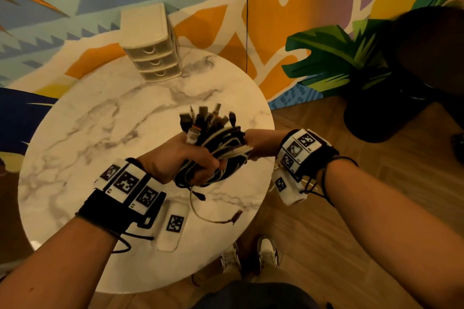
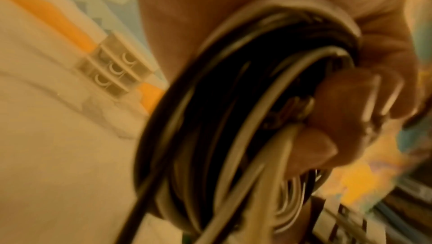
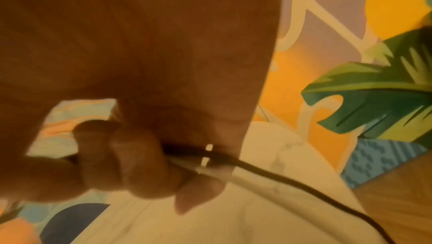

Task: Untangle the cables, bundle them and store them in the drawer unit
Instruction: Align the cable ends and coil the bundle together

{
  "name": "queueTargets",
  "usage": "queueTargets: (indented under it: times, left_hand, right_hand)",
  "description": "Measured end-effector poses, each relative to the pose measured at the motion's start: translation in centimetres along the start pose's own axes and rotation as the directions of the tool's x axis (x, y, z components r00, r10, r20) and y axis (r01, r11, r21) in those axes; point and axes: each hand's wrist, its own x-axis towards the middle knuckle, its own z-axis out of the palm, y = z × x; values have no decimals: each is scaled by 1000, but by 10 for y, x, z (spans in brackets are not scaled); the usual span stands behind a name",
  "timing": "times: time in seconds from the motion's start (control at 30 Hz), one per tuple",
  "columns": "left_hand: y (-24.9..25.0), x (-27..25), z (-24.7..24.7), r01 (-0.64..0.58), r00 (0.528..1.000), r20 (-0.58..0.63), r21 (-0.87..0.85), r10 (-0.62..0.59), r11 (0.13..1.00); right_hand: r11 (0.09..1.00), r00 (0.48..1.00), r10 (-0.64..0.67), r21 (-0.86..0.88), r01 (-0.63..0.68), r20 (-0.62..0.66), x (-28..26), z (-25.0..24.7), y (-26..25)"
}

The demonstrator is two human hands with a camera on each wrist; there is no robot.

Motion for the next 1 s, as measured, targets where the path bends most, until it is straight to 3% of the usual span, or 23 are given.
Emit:
queueTargets:
  times: [0.13,0.2,0.3,0.4,0.53,0.63,0.7,0.77,0.87,1.0]
  left_hand:
    - [-3,3,7,61,995,-89,309,-35,949]
    - [-11,13,8,40,981,-186,497,61,867]
    - [-25,28,7,84,928,-330,633,171,769]
    - [-29,36,14,58,914,-317,721,254,691]
    - [-29,41,17,38,893,-312,770,325,637]
    - [-29,45,22,27,855,-310,827,416,562]
    - [-29,51,20,49,820,-374,800,433,599]
    - [-28,57,14,77,783,-514,640,351,765]
    - [-26,60,7,-44,770,-598,301,224,953]
    - [-25,67,7,-280,794,-573,-50,202,959]
  right_hand:
    - [993,995,74,-91,-80,-71,-15,-21,-3]
    - [992,986,76,-92,-90,-148,-16,-23,-9]
    - [996,944,84,0,-89,-320,-10,-24,-11]
    - [992,913,104,106,-68,-395,-8,-26,-11]
    - [994,897,93,89,-60,-432,-8,-34,-15]
    - [986,884,89,168,-12,-458,-11,-37,-19]
    - [960,868,111,279,33,-484,-13,-33,-26]
    - [903,858,121,415,113,-498,-14,-27,-35]
    - [807,853,118,550,216,-508,-13,-11,-46]
    - [821,827,145,533,206,-544,-8,12,-56]
